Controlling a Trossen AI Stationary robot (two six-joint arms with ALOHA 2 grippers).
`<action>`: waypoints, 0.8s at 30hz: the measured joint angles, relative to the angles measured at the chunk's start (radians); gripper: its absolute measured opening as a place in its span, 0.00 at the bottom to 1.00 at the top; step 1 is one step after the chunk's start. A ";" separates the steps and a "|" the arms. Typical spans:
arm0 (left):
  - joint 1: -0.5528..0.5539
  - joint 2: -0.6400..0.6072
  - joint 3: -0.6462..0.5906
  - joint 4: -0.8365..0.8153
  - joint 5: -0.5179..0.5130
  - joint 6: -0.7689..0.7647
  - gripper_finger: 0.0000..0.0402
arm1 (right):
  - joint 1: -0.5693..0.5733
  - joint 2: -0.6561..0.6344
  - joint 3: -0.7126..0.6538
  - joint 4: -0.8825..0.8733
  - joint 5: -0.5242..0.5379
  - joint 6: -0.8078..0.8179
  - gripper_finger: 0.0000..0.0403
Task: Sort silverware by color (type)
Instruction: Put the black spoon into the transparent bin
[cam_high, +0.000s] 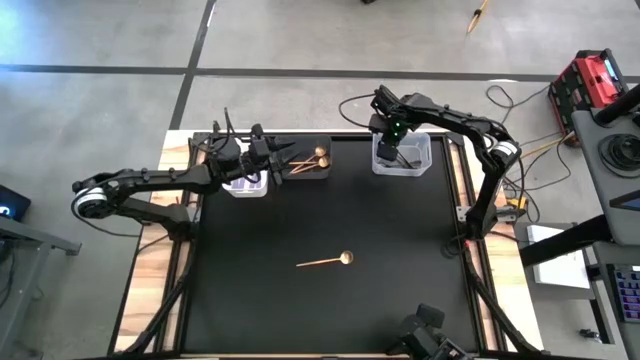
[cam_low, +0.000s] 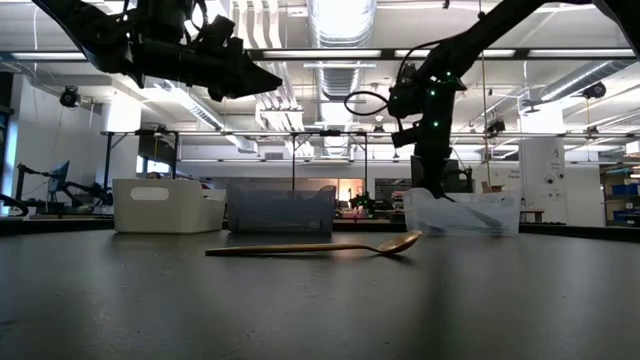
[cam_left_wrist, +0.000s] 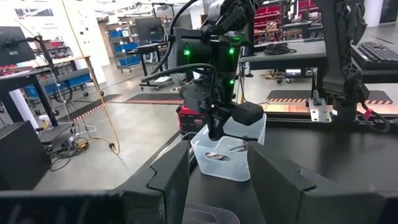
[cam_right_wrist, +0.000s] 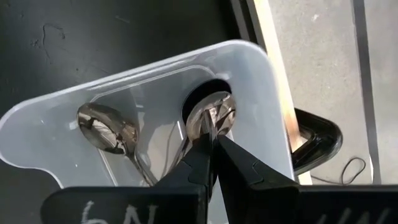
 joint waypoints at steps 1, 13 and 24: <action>0.000 0.000 0.000 -0.001 0.000 0.000 0.36 | 0.000 0.000 -0.004 0.000 0.000 0.000 0.03; 0.000 0.000 0.000 -0.001 -0.005 0.000 0.36 | 0.000 0.000 -0.069 0.038 0.000 0.000 0.03; 0.000 0.000 0.000 -0.004 -0.005 0.010 0.36 | 0.000 0.000 -0.073 0.064 0.000 -0.004 0.03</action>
